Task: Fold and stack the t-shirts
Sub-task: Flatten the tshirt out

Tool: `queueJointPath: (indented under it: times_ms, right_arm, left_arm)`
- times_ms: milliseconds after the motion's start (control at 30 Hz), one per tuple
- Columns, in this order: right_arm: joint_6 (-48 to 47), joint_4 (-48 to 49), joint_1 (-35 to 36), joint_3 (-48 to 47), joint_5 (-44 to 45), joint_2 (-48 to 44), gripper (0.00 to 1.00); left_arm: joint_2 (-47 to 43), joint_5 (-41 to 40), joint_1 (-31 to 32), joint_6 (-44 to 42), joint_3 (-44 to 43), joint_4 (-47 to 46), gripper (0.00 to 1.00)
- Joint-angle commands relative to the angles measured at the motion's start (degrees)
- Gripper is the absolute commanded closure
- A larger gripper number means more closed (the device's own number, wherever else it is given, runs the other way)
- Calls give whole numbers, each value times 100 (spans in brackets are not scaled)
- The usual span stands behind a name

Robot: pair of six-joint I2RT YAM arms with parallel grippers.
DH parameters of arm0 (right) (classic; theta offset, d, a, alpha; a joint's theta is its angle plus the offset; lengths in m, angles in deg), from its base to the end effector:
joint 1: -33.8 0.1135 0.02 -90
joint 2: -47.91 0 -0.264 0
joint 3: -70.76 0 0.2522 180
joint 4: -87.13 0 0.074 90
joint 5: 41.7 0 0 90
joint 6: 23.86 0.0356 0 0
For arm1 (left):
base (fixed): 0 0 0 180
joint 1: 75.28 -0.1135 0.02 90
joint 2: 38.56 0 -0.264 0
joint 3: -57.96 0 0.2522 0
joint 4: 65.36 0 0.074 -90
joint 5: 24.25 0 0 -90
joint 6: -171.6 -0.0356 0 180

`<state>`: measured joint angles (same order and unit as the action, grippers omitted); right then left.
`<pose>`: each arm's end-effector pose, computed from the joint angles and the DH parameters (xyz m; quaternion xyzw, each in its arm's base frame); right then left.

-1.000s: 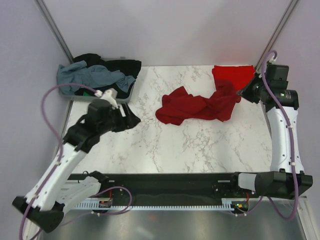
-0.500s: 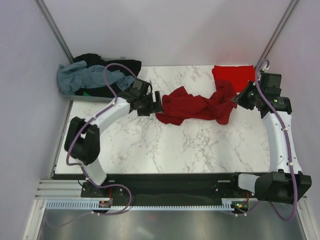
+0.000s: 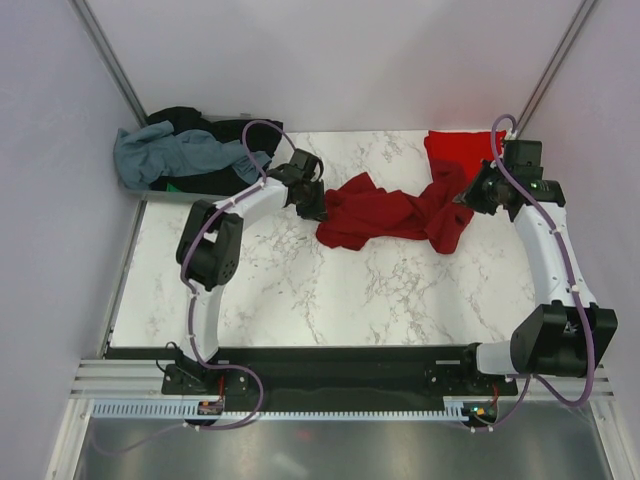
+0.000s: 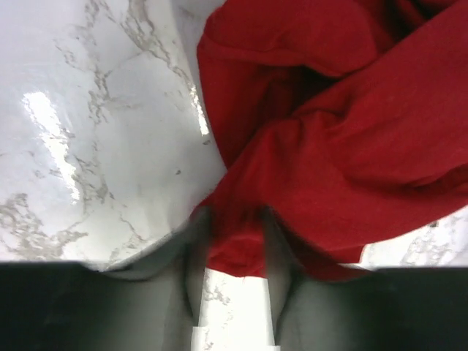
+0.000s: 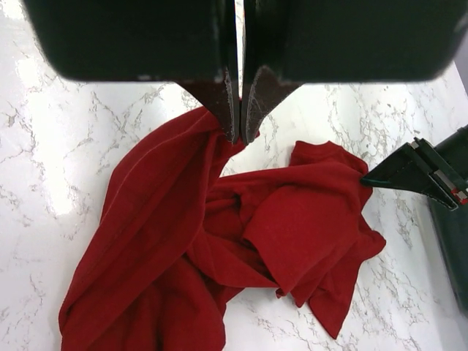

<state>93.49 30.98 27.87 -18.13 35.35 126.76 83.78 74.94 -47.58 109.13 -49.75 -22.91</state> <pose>0.2919 -0.0223 0.3382 0.2235 0.8951 0.1718 0.3454 0.4087 -0.2210 0.1812 0.0241 0.9559 -0.1990 0.2146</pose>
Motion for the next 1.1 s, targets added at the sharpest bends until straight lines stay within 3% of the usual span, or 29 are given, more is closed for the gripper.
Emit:
queueJointPath:
  times_ms: [0,33,67,200,300,467,500,633,733,967,1067]
  right_arm:
    - [-99,222,40,-124,117,-10,100]
    - [-90,214,40,-124,117,-10,100]
    - [-90,231,40,-124,135,-10,100]
    - [111,231,57,-168,117,-19,100]
    - [411,214,145,-545,-32,86,100]
    - [429,-479,93,-2476,196,587,100]
    - [394,-742,-47,-3054,170,657,100]
    - [359,-1157,-609,-3877,74,921,100]
    - [358,-1245,-1067,-3729,-76,826,100]
    - [473,-789,-1173,-2332,-155,325,100]
    - [368,-674,-1173,-1804,-138,184,100]
  left_arm:
    - [-158,346,7,-81,86,-196,82]
    - [-280,381,7,-64,148,-214,94]
    - [-368,382,-2,-55,193,-223,98]
    - [-1009,303,-2,-98,246,-83,98]
    - [-1659,75,-10,-195,-218,459,98]
    - [-2547,-330,-54,-432,-1605,1515,98]
    - [-2845,-426,-98,-502,-1748,1648,98]
    - [-3716,-611,-186,-713,-1987,2280,98]
    - [-4644,-795,-186,-802,-1461,2492,98]
    - [-7477,-1023,-178,-110,1751,2667,97]
    - [-8374,-789,-186,426,2731,2923,83]
